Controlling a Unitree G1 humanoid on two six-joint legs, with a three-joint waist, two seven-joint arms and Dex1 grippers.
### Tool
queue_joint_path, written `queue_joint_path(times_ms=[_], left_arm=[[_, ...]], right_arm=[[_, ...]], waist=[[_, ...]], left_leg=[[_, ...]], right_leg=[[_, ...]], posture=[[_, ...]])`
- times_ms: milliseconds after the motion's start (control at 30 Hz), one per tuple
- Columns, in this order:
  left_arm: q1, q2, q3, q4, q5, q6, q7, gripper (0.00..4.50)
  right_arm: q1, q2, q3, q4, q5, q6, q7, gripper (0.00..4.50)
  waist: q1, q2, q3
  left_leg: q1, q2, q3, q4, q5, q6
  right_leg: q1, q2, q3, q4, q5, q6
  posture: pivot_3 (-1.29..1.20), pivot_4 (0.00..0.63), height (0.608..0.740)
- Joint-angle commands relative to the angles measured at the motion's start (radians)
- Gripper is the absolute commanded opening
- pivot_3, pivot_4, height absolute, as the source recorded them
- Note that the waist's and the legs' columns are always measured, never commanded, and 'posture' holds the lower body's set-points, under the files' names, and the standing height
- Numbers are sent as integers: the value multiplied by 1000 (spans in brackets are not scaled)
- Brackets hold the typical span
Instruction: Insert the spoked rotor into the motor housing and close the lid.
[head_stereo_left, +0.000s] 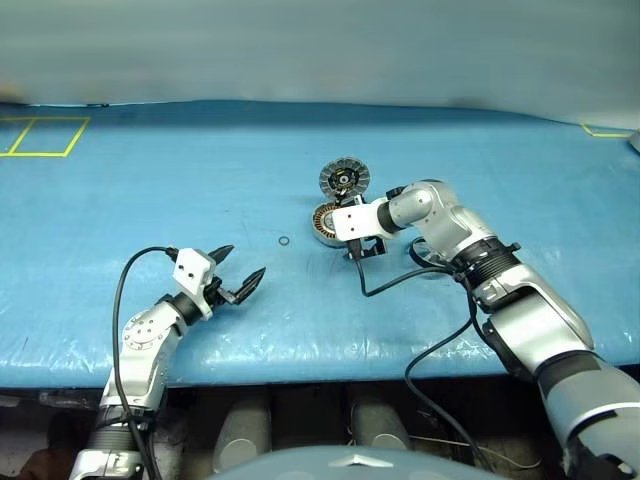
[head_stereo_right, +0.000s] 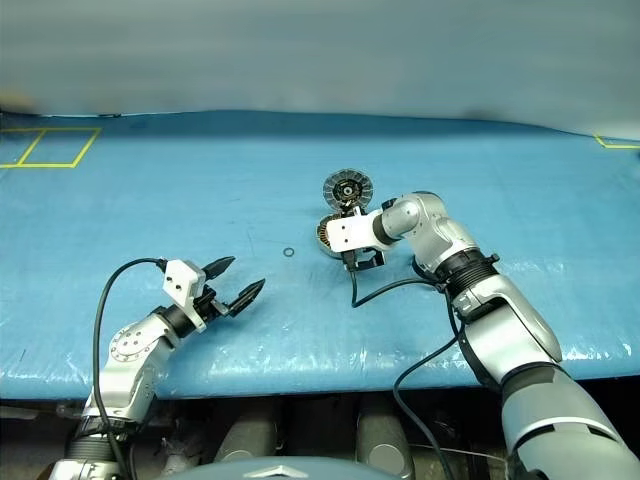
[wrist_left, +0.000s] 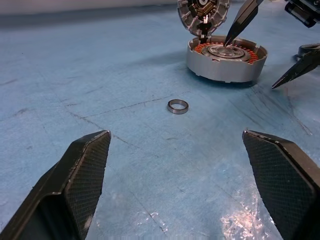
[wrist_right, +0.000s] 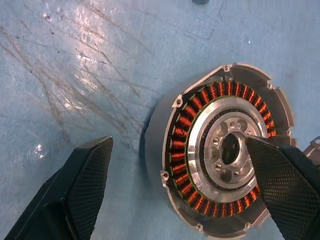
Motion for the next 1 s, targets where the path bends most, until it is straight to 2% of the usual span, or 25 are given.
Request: queue_joint_path(times_ms=[33, 167, 333, 433, 533, 633, 800, 1000], left_arm=[[8, -1, 16, -56, 1, -25, 11, 4500], [13, -2, 15, -62, 2, -26, 19, 4500], [20, 1, 15, -68, 2, -25, 25, 4500], [20, 2, 15, -67, 4, -25, 27, 4500], [13, 3, 14, -62, 6, -26, 27, 4500], [5, 5, 13, -58, 7, -26, 26, 4500], [2, 6, 11, -54, 8, -26, 24, 4500], [6, 8, 13, -54, 9, -25, 23, 4500]], right_arm=[[-41, 18, -9, 40, -12, -24, 5, 4482], [-71, 45, 4, 160, -49, -36, -14, 4482], [-80, 60, -6, 212, -49, -51, -4, 4482], [-75, 62, -7, 226, -47, -55, 13, 3917], [-67, 67, -8, 225, -49, -60, 8, 2884], [-53, 74, -16, 212, -34, -59, 27, 2177], [-17, 80, -51, 135, 8, -44, 44, 2172], [120, 72, -59, -155, 32, 43, 62, 2172]], waist=[[0, 0, 0], [-1, 0, 0], [-2, 0, 0], [-4, 0, 0], [-5, 0, 0], [-4, 0, -1], [-5, 0, -1], [-15, 0, -1]], left_leg=[[0, 0, 0, 0, 0, 0], [0, 0, 0, 0, 0, 0], [2, 0, 0, 0, 0, 0], [2, 0, 0, 0, 0, 0], [2, 0, 0, 1, 0, 0], [2, 0, 0, 1, 0, 0], [2, 0, 0, 0, 0, 0], [2, 1, 0, -1, 0, 0]], right_leg=[[0, 0, 0, 0, 0, 0], [0, 0, 0, 0, 0, 0], [2, 0, 0, 0, 2, -3], [2, 0, 0, 1, 2, -3], [2, 0, 0, 2, 2, -3], [2, 0, 0, 2, 2, -3], [2, 0, 0, 2, 2, -3], [1, 0, 0, 2, 1, -3]], posture=[[0, 150, 740], [0, 150, 740], [0, 150, 740], [0, 150, 740], [0, 150, 740], [0, 150, 740], [0, 150, 740], [0, 150, 740]])
